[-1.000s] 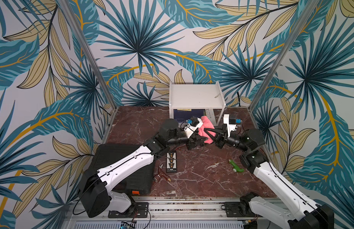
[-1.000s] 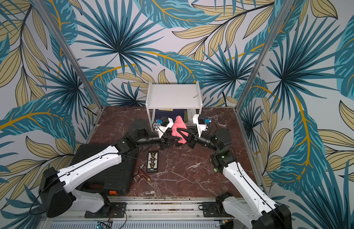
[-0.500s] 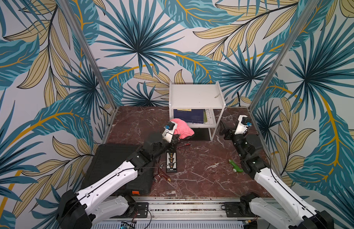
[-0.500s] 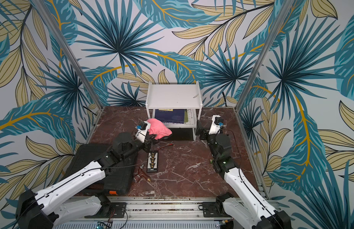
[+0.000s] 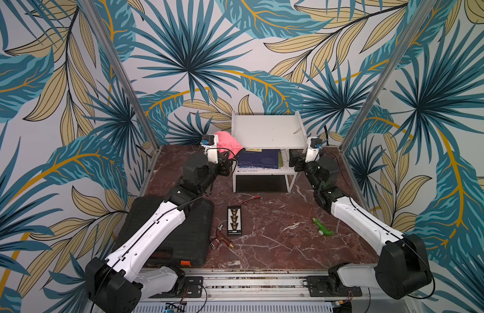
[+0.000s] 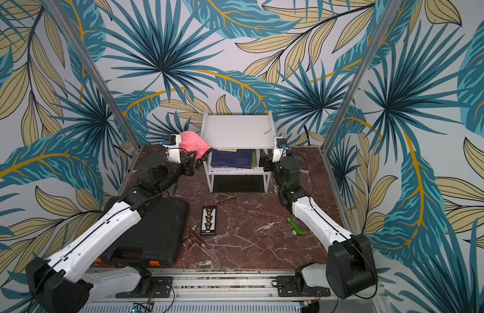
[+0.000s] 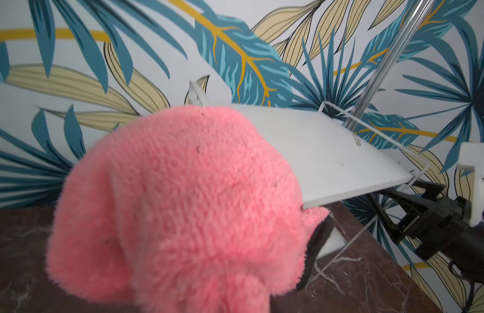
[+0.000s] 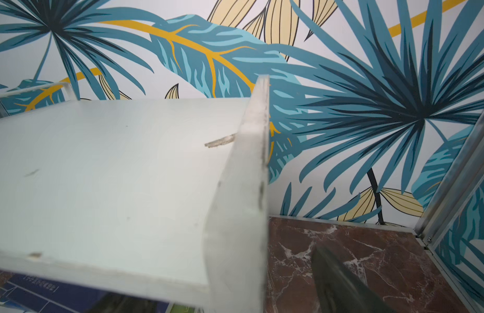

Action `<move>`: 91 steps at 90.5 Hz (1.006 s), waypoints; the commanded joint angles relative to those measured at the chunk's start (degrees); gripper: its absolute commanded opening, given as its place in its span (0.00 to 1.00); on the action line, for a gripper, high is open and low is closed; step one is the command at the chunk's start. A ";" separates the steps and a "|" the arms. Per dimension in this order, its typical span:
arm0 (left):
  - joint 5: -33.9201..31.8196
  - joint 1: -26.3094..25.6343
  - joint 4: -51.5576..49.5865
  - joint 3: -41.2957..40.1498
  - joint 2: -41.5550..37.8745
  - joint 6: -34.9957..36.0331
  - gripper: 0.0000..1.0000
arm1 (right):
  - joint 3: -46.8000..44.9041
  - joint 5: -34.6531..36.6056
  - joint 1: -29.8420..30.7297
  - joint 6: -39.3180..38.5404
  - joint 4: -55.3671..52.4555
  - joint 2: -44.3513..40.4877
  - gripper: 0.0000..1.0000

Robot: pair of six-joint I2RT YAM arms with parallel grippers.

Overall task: Wipe the bookshelf clean with a cloth
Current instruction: Wipe the dust from the shelf.

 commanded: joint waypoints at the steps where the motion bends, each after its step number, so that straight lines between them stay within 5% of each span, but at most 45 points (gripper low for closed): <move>1: 2.75 0.48 1.65 -5.27 -1.40 -6.57 0.00 | -1.85 0.30 -0.01 -0.94 -0.09 0.67 0.84; 21: 7.04 0.71 -9.19 13.20 3.97 0.81 0.00 | 4.20 -3.30 -0.01 -1.19 -4.85 2.61 0.79; 40: 6.20 0.99 -2.41 -5.73 0.73 -8.99 0.00 | 2.65 -4.37 0.03 -0.85 -5.02 1.92 0.79; 52: 6.61 3.94 -2.27 -5.41 -2.98 -6.61 0.00 | 2.99 -3.77 0.03 -1.34 -6.08 1.76 0.79; 70: 29.69 17.23 1.11 3.44 2.51 -5.86 0.00 | 1.57 -3.06 0.03 -0.65 -4.09 0.04 0.80; 91: 48.36 18.65 -6.57 20.71 14.96 -1.03 0.00 | 3.08 -4.43 -0.07 -1.23 -6.45 1.19 0.79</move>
